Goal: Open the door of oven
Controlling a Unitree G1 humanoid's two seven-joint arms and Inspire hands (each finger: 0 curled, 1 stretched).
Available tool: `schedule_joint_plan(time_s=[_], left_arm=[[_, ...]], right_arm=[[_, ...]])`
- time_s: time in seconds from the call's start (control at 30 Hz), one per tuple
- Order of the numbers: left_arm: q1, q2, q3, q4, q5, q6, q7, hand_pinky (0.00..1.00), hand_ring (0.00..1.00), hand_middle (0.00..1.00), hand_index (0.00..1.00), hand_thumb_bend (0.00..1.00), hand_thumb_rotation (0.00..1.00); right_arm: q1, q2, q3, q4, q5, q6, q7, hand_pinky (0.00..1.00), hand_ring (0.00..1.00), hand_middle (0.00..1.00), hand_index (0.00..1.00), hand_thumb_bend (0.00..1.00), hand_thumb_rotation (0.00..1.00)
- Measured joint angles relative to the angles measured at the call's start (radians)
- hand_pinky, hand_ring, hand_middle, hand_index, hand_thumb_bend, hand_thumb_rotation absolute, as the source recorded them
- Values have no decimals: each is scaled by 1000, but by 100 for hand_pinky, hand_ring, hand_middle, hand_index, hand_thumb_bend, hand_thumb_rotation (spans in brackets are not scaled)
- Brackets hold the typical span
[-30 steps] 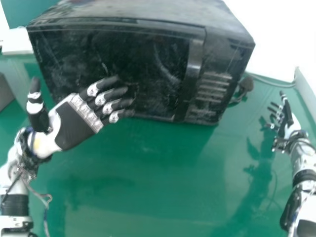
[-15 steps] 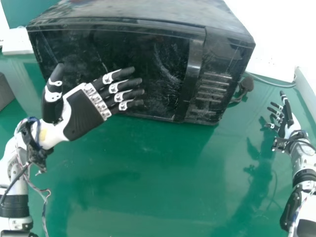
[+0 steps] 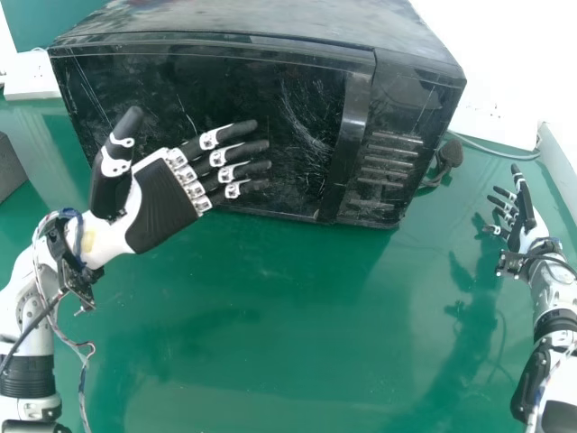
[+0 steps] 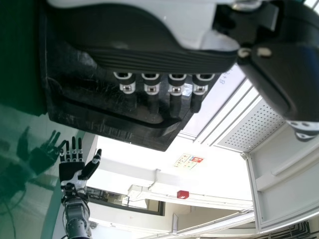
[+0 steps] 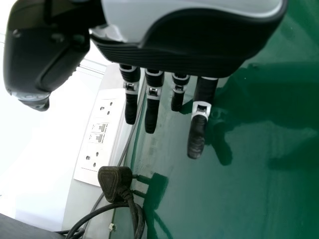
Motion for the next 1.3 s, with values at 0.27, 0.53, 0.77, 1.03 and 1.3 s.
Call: schedule_joint_plan(time_s=[0.27,0.53,0.77,1.03,1.3], left_arm=[[-10,1,-15,-23,24,-11,34,100,100,100,100,100,89],[-12,4,-38,-65,49,-4,100,100,100,100,100,100,91],[-12,-2,-68,-74,102,-51,126,100,100,100,100,100,88],[-12,-20,-93,-74,139,-95,152,100,100,100,100,100,88],[-29,-65,-132,-19,198,-139,177,100,100,100,100,100,88]], right_arm=[[0,2,3,0,0,-3,0,73,78,84,84,86,100],[1,6,2,0,0,-9,-2,67,72,80,83,87,100],[1,6,2,0,0,-9,1,72,76,82,85,88,100],[1,6,1,0,0,-9,4,69,77,83,83,88,100],[1,7,3,-1,-1,-10,2,71,74,81,84,87,100]])
